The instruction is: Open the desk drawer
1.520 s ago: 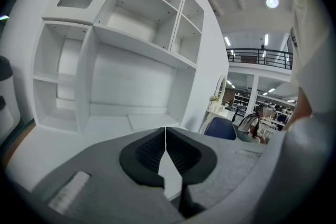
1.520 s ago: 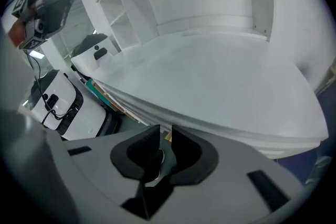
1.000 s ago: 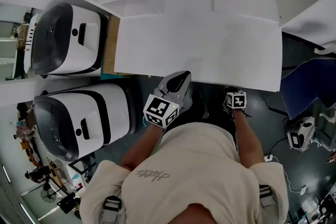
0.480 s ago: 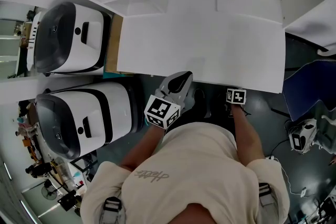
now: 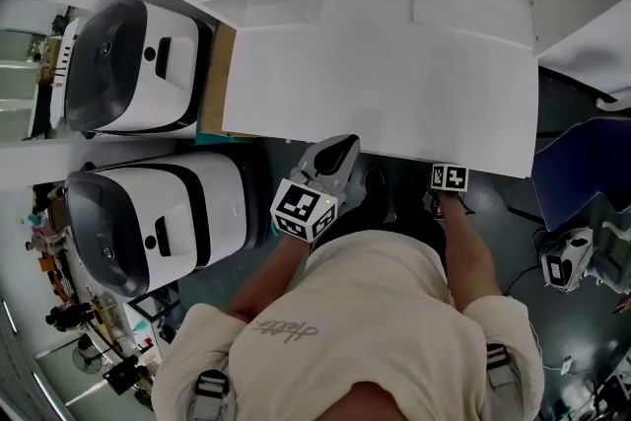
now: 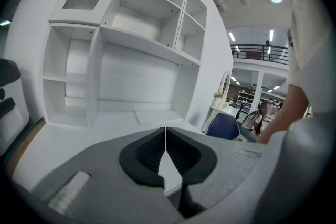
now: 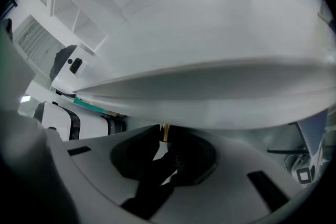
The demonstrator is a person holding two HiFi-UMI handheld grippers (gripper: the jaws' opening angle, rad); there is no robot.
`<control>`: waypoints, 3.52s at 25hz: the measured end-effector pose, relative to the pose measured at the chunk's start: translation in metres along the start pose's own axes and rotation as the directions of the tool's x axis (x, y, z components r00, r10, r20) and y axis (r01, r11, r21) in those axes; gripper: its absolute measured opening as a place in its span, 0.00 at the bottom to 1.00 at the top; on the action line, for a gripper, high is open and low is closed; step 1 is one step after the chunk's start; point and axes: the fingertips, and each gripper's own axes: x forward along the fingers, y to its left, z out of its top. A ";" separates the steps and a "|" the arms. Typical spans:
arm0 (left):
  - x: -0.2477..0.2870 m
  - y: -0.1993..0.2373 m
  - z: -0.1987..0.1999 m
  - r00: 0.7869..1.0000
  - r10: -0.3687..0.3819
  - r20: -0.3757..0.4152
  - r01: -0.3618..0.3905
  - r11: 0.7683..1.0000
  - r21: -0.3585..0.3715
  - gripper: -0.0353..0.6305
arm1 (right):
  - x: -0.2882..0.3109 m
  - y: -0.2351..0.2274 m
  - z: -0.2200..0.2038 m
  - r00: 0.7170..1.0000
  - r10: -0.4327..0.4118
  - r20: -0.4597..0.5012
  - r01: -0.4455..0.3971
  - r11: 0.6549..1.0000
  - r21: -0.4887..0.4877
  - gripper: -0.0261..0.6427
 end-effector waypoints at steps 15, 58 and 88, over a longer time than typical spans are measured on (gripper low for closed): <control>-0.020 0.009 -0.002 1.000 -0.017 0.022 0.017 1.000 0.007 0.08 | -0.005 0.006 -0.033 1.000 -0.004 -0.028 0.004 1.000 -0.012 0.14; -0.107 -0.091 -0.068 0.997 0.077 0.027 -0.076 0.996 -0.051 0.08 | -0.025 0.022 -0.149 0.992 0.090 -0.093 -0.091 0.996 -0.006 0.14; -0.152 -0.096 -0.090 1.000 0.009 0.022 -0.007 0.998 -0.069 0.08 | -0.038 0.037 -0.222 0.992 0.037 -0.118 -0.037 0.999 0.005 0.14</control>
